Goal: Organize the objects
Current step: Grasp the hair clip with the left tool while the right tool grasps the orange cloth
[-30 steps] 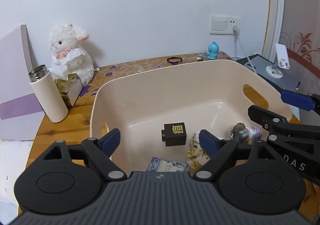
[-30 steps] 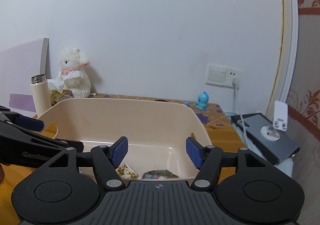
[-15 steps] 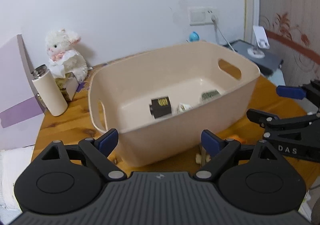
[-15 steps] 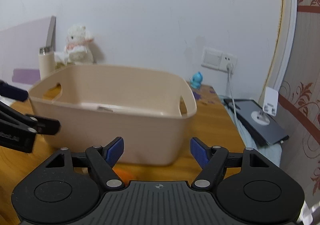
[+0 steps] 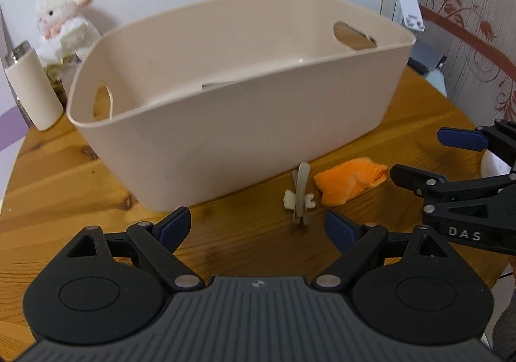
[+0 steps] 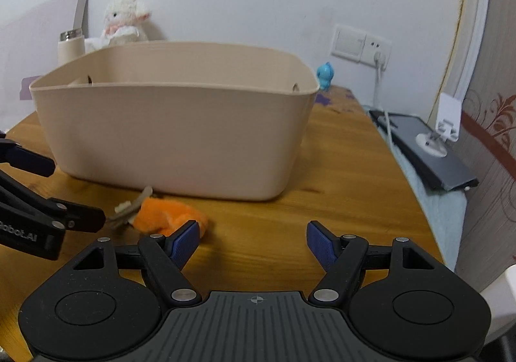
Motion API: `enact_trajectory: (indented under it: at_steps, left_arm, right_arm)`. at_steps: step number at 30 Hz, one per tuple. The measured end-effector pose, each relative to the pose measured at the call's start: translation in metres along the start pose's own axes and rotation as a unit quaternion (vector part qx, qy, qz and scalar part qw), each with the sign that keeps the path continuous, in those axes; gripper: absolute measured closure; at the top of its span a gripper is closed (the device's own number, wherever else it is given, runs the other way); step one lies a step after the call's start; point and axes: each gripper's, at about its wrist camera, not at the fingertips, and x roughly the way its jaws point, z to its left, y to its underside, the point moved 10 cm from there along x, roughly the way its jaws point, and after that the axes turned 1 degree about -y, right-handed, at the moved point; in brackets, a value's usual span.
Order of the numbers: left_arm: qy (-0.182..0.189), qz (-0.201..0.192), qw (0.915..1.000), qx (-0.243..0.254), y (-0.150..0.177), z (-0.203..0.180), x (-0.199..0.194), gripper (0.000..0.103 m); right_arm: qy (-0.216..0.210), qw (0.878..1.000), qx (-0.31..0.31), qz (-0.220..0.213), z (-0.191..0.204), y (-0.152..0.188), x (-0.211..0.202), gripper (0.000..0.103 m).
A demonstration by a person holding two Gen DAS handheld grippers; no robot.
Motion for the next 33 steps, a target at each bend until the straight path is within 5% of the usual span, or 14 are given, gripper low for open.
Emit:
enact_trajectory:
  at_steps: [10,19,24,33]
  left_arm:
    - [0.034,0.02,0.9992,-0.003,0.003,-0.004,0.021,0.019]
    - [0.048,0.008,0.9987,0.017,-0.001,-0.009,0.03,0.054]
    - [0.066,0.002,0.9974,0.026,-0.001,-0.014,0.029,0.084]
    - [0.067,0.004,0.9975,0.023,-0.001,-0.017,0.03,0.088]
  right_arm:
    - [-0.05,0.999,0.0,0.022,0.01,0.011,0.017,0.028]
    - [-0.067,0.998,-0.011,0.017,0.019,0.007,0.029,0.031]
    - [-0.085,0.996,-0.015,0.01,0.027,0.002,0.031,0.034]
    - [-0.108,0.994,-0.018,0.012,0.045,-0.003,0.035,0.062]
